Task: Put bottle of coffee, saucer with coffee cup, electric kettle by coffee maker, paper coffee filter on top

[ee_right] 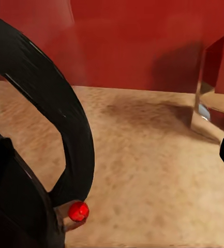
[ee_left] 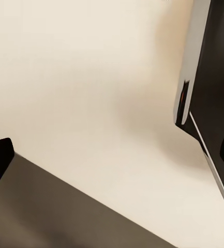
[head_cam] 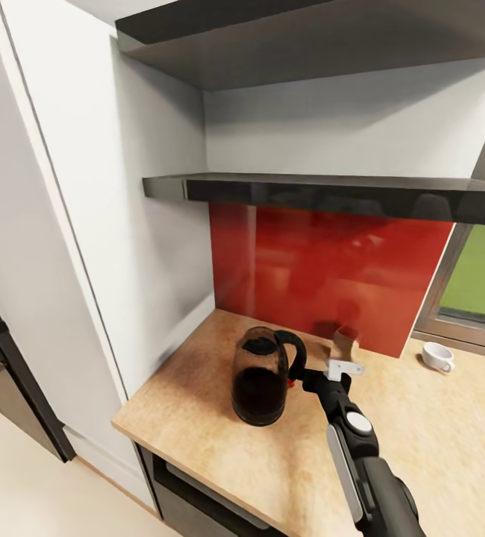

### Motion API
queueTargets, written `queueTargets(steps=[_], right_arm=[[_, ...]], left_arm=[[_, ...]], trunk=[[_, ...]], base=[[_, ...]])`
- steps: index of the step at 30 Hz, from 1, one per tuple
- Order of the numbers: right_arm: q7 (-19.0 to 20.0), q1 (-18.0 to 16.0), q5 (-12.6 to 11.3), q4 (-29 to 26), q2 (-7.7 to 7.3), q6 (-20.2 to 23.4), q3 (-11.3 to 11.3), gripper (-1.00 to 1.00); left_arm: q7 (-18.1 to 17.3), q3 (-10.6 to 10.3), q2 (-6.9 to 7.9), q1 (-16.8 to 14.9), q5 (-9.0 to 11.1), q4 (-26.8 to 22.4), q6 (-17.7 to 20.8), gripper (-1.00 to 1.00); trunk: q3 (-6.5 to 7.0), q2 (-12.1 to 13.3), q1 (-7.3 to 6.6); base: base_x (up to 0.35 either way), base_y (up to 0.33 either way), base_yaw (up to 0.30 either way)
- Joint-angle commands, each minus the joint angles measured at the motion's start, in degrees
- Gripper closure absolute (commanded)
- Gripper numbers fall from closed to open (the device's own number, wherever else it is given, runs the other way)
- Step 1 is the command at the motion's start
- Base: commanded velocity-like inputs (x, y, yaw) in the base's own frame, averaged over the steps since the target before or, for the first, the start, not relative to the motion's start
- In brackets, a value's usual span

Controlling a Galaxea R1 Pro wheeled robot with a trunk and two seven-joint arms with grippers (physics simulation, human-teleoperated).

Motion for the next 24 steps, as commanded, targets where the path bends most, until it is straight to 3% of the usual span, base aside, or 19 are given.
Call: queueTargets(steps=[1,24], right_arm=[[-0.16,-0.04,-0.11,0.26,0.03,0.32,-0.01,-1.0],[-0.16,-0.04,-0.15,0.87,0.01,0.32,-0.07,-1.0]], left_arm=[[0.11,-0.21,-0.03,0.02,0.43,-0.11,-0.06,-1.0],[0.11,-0.22,-0.07,0.02,0.43,-0.17,-0.32,-1.0]], trunk=[[-0.11,-0.12,0.04],[-0.11,-0.12,0.04]], base=[[0.055,0.0,0.0],[0.022,0.017,0.0]])
